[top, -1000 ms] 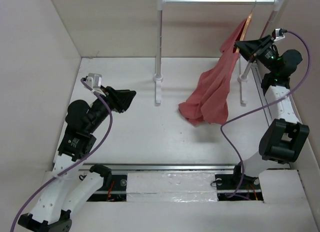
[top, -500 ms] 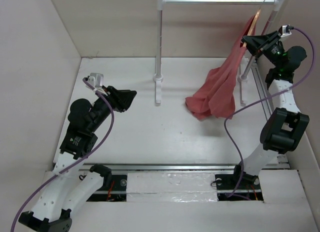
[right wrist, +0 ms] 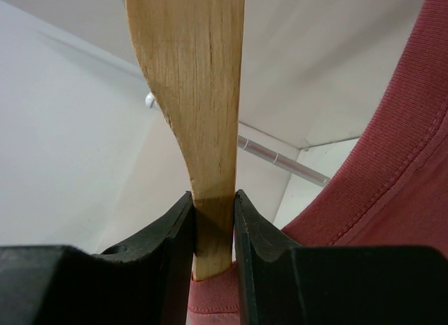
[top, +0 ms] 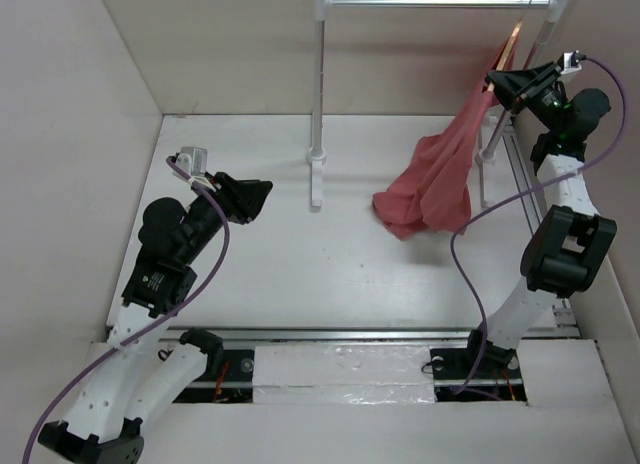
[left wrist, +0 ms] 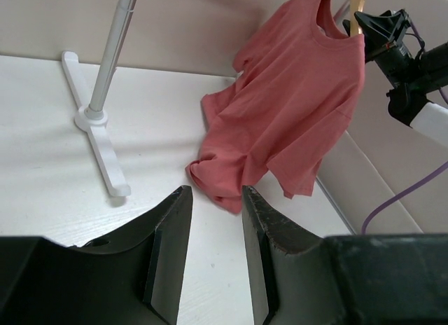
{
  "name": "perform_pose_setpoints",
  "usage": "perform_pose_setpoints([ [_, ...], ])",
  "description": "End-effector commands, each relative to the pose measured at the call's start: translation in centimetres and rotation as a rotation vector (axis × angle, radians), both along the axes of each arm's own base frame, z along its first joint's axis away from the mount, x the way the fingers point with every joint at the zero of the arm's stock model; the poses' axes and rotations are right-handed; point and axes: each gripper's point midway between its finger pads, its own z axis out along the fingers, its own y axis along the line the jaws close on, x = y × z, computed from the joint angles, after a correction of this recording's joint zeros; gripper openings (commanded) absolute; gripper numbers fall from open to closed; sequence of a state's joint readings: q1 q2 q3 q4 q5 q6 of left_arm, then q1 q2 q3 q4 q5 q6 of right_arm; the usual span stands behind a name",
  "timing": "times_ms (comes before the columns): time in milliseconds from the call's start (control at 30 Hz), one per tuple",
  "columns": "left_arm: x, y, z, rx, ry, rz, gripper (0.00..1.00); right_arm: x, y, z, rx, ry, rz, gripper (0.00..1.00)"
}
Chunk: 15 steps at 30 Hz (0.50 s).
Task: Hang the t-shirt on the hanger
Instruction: Place the hanger at the clothesline.
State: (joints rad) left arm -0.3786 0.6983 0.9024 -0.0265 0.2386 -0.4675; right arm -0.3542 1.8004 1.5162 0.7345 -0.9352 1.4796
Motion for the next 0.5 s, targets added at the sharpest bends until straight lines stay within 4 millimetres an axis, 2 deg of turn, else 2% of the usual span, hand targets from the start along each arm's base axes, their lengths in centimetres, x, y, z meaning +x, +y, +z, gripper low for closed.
perform_pose_setpoints([
  [0,0.2,0.0,1.2,-0.017,-0.056,0.002,0.31,-0.6,-0.2,4.7,-0.068,-0.190,-0.055,0.00],
  [167,0.3,-0.1,1.0,-0.014,-0.050,0.002,0.31,0.5,-0.8,4.9,-0.075,-0.193,-0.092,0.00],
  [367,0.4,-0.1,1.1,-0.012,-0.053,0.004,0.31,2.3,-1.4,2.7,-0.074,-0.136,-0.126,0.00],
  [467,0.5,-0.1,1.0,-0.010,-0.051,0.004,0.31,2.5,-1.4,1.8,-0.064,-0.126,-0.121,0.00],
])
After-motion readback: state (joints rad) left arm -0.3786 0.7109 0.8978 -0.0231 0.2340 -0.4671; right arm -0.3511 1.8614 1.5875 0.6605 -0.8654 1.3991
